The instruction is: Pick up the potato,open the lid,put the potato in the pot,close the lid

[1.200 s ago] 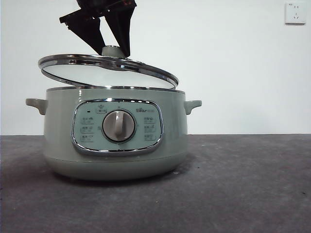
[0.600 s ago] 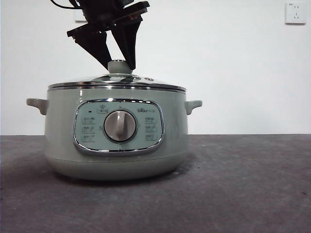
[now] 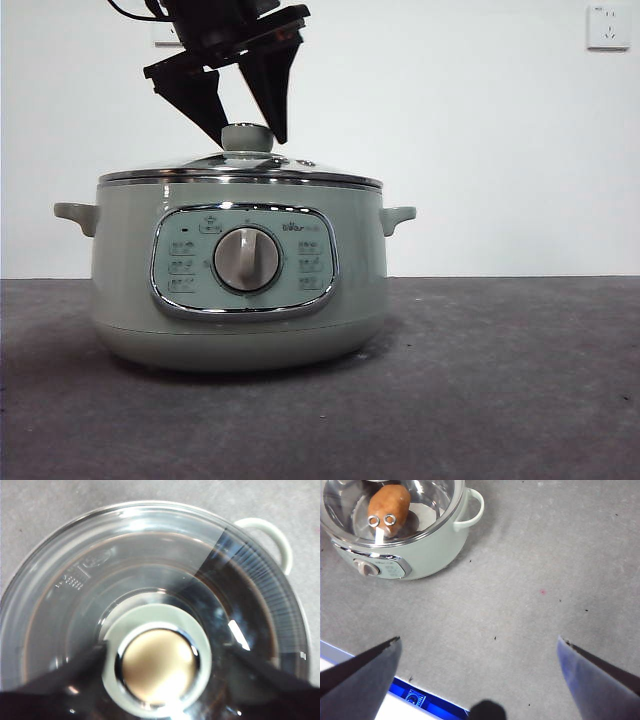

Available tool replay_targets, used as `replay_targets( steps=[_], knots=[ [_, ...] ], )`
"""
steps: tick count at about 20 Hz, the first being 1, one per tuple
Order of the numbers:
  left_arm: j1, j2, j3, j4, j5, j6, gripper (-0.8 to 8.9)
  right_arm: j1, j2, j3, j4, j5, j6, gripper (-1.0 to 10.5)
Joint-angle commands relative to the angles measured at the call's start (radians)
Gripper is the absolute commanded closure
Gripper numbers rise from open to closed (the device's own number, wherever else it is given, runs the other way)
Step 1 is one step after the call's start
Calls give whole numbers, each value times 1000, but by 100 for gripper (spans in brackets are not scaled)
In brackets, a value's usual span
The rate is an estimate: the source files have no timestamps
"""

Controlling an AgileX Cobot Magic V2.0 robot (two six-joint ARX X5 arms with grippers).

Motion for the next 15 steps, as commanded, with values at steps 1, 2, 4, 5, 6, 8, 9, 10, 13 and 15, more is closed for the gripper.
replay_targets(
  steps=[1, 2, 4, 5, 6, 8, 9, 10, 13, 15],
  knots=[
    [-3, -80, -5, -11, 7, 17, 244, 0, -2, -12, -25, 3, -1, 379],
    [-3, -116, -5, -30, 7, 17, 243, 0, -2, -12, -25, 3, -1, 379],
    [-3, -183, -5, -87, 7, 16, 243, 0, -1, -12, -25, 3, -2, 379],
    [-3, -219, -5, -130, 7, 16, 244, 0, -1, -12, -25, 3, -2, 379],
    [-3, -252, -5, -180, 12, 24, 248, 0, -1, -12, -25, 3, -2, 379],
    [-3, -315, -5, -291, 18, 41, 248, 0, -1, -12, -25, 3, -3, 379],
    [-4, -347, -7, -292, 27, 42, 248, 0, -1, -12, -25, 3, -3, 379],
    [-5, -383, -6, -291, 56, 47, 249, 0, 0, -12, -25, 3, -4, 379],
    [-6, -441, -6, -292, 92, 48, 251, 0, 0, -12, -25, 3, -6, 379],
    [-6, -460, -6, -292, 85, 50, 415, 0, 1, -12, -25, 2, -9, 431]
  ],
)
